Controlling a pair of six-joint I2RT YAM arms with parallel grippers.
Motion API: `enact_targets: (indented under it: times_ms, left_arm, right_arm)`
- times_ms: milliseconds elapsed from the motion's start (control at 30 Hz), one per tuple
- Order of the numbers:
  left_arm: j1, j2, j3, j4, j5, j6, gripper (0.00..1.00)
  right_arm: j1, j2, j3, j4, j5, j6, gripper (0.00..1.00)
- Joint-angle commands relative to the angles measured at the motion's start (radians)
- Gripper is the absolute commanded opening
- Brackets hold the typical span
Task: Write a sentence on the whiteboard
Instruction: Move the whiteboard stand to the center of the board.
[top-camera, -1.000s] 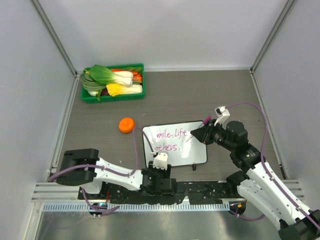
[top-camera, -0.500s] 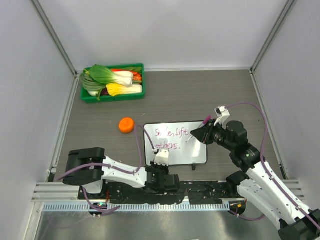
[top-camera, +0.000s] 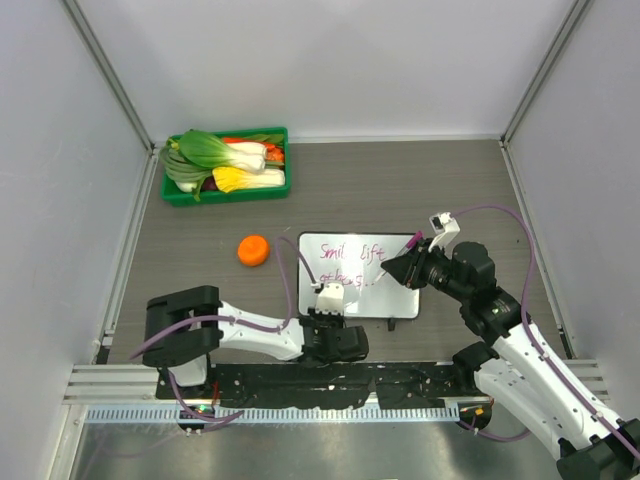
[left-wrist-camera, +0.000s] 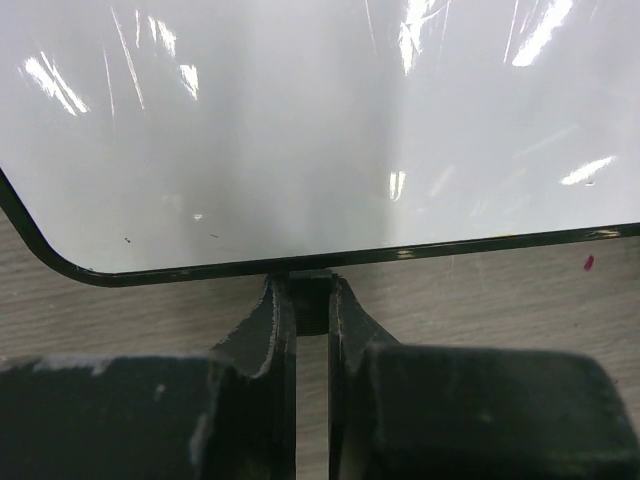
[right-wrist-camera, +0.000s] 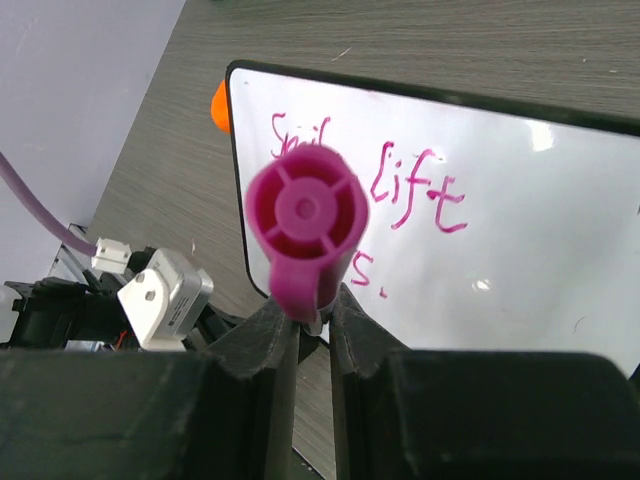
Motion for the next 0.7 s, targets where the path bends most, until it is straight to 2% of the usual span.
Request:
enact_targets:
  times_ms: [0, 433, 667]
  left_arm:
    - [0.085, 0.080, 0.016, 0.044, 0.029, 0.066, 0.00]
    - [0.300, 0.159, 0.065, 0.191, 0.092, 0.244, 0.00]
    - [0.363, 0.202, 0.105, 0.208, 0.123, 0.320, 0.00]
  right_arm:
    - [-0.007, -0.025, 0.011, 0.034, -0.010, -0.003, 0.01]
    - [-0.007, -0.034, 0.003, 0.000, 0.001, -0.018, 0.01]
    - [-0.010, -0.024, 0.000, 0.002, 0.002, -0.017, 0.01]
